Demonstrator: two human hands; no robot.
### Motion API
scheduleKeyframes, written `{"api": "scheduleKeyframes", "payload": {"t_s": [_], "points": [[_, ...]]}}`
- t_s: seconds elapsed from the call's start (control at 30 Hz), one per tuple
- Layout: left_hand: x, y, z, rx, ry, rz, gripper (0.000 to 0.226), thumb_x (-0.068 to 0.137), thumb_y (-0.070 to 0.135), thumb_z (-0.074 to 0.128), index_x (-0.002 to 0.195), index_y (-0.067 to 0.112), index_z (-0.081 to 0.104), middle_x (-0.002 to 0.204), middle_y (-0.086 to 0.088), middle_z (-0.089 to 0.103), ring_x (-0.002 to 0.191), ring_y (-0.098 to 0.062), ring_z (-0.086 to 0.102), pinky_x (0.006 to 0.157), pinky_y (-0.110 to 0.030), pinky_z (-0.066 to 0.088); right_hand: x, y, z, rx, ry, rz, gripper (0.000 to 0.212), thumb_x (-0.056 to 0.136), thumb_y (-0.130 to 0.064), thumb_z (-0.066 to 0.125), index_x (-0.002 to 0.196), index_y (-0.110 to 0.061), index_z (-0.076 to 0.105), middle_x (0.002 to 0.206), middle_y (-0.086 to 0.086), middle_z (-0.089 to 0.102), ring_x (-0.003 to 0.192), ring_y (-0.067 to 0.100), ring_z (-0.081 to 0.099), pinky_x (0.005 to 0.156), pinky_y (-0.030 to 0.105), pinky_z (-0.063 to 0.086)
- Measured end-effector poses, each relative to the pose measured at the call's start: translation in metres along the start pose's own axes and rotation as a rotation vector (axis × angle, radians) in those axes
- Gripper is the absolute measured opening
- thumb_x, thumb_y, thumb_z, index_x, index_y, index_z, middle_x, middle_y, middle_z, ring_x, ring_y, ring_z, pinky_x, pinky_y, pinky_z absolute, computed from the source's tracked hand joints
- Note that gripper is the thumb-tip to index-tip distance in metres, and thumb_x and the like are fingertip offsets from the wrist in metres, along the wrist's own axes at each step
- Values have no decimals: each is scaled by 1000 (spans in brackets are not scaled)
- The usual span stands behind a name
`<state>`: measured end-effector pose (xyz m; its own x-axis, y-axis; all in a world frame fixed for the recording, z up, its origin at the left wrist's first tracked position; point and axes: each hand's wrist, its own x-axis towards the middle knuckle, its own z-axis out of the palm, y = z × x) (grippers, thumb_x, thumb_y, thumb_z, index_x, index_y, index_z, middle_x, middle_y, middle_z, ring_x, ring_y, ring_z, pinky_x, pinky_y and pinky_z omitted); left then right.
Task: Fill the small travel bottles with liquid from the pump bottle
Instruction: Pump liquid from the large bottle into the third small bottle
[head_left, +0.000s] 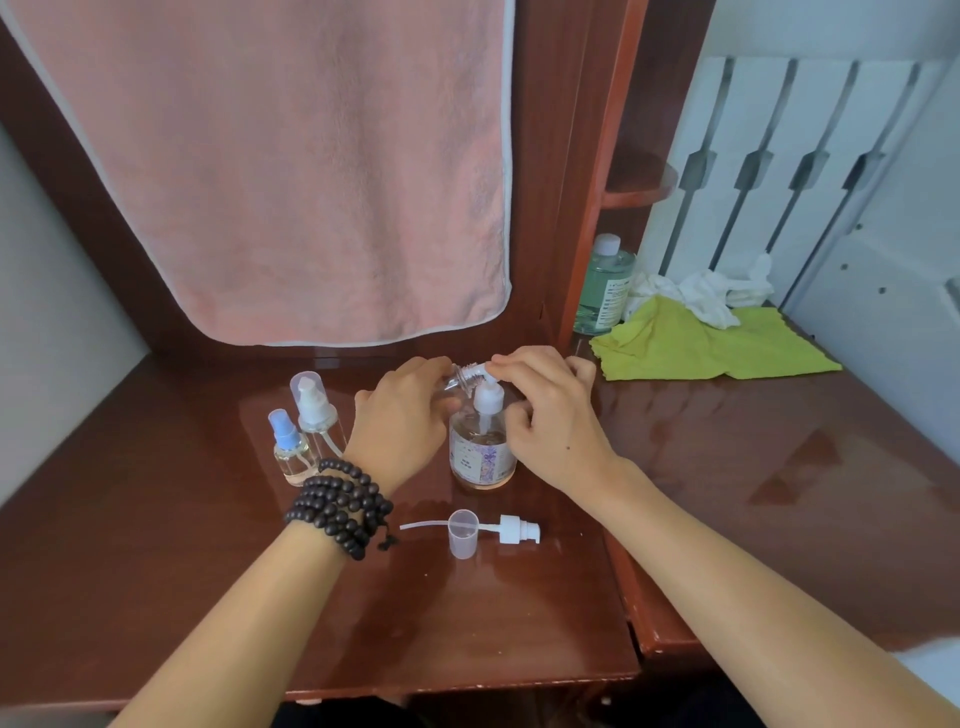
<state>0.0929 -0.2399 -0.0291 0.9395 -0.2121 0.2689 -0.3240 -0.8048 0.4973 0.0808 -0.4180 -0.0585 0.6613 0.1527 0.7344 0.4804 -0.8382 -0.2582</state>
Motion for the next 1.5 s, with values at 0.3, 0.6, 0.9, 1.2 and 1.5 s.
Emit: {"api": "scheduleKeyframes", "payload": {"t_s": [0.3, 0.6, 0.9, 1.2, 1.5], "points": [[-1, 0, -6, -2, 5, 10, 32, 93, 24, 56, 125, 28, 52, 117, 8, 58, 112, -23, 55, 93, -55, 41, 0, -3, -2, -15, -18, -33, 55, 70, -5, 45, 117, -9, 74, 122, -2, 68, 115, 16, 61, 90, 35, 27], [0, -2, 2, 40, -15, 6, 35, 92, 22, 57, 127, 26, 54, 117, 5, 59, 111, -26, 56, 91, -52, 41, 1, 0, 0, 6, 2, 30, 50, 64, 2, 52, 102, -16, 79, 106, -8, 72, 105, 15, 65, 86, 35, 22], [2, -3, -4, -5, 14, 20, 30, 93, 28, 57, 123, 30, 53, 108, 10, 57, 106, -23, 56, 90, -55, 43, 0, -2, -3, -13, -7, -46, 57, 71, -7, 42, 118, -9, 75, 122, -2, 68, 115, 15, 59, 90, 36, 27], [1, -6, 5, -17, -22, -5, 34, 91, 20, 59, 124, 26, 55, 116, 6, 60, 113, -24, 56, 91, -53, 43, 1, 0, 2, 16, 9, 17, 49, 65, 2, 52, 102, -13, 80, 106, -5, 73, 102, 14, 64, 85, 33, 22], [1, -7, 0, -56, 29, 41, 34, 92, 23, 59, 125, 28, 53, 106, 10, 56, 106, -22, 56, 89, -55, 45, 0, -3, -1, -52, 43, -69, 54, 71, -8, 44, 114, -8, 76, 118, -1, 70, 111, 20, 63, 86, 43, 34]]}}
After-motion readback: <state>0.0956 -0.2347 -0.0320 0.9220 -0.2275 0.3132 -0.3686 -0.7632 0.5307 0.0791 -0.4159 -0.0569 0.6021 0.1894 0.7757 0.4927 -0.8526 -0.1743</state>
